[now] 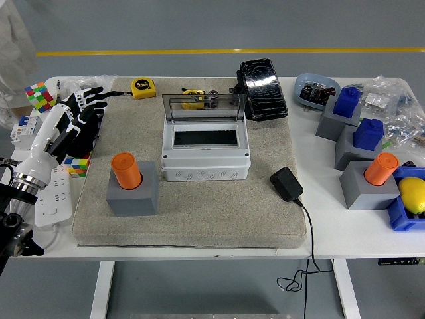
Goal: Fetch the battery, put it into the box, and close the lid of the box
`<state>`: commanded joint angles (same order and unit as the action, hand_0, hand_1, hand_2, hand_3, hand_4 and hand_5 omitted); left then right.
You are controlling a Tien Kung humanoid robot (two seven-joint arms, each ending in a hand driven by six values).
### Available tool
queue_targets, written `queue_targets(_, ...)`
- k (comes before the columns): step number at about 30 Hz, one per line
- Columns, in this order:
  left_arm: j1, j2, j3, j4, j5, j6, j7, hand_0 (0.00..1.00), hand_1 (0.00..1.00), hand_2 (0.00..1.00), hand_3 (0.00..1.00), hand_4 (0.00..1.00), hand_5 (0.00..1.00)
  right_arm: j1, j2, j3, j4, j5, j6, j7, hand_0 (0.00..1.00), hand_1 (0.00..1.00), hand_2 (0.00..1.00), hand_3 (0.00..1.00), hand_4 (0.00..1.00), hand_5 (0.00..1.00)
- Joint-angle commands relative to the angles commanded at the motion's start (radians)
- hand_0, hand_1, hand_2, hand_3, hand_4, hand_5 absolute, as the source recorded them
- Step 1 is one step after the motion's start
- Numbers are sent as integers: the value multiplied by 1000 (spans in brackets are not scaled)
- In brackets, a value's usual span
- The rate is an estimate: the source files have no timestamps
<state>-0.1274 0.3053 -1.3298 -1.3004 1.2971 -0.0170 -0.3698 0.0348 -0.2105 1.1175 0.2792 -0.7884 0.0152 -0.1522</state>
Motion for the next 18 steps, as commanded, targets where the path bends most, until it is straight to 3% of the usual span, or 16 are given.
queue_targets(9, -1, -7, 21, 6, 28, 4, 4, 882, 998, 989, 918, 998, 820, -7, 8, 4, -2, -3, 12, 1, 656, 674, 691, 643, 960, 564)
queue_targets(10, 0, -7, 27, 9, 32, 4, 4, 860, 998, 985, 915, 998, 637, -5, 7, 4, -1, -4, 12, 1, 656, 673, 691, 643, 962, 561)
queue_targets(15, 16, -2, 68, 2, 46, 23, -20, 860, 998, 985, 915, 998, 637, 3, 2, 8, 7, -5, 9, 3, 656, 673, 691, 643, 962, 561)
queue_targets(16, 18, -1, 75, -1, 46, 29, -25, 822, 934, 959, 883, 998, 499, 4, 1, 7, 6, -5, 9, 3, 655, 673, 691, 644, 962, 560)
queue_targets(18, 18, -2, 98, -3, 45, 49, -40, 822, 934, 959, 883, 998, 499, 6, 0, 5, 4, -6, 10, 2, 655, 673, 691, 644, 962, 560)
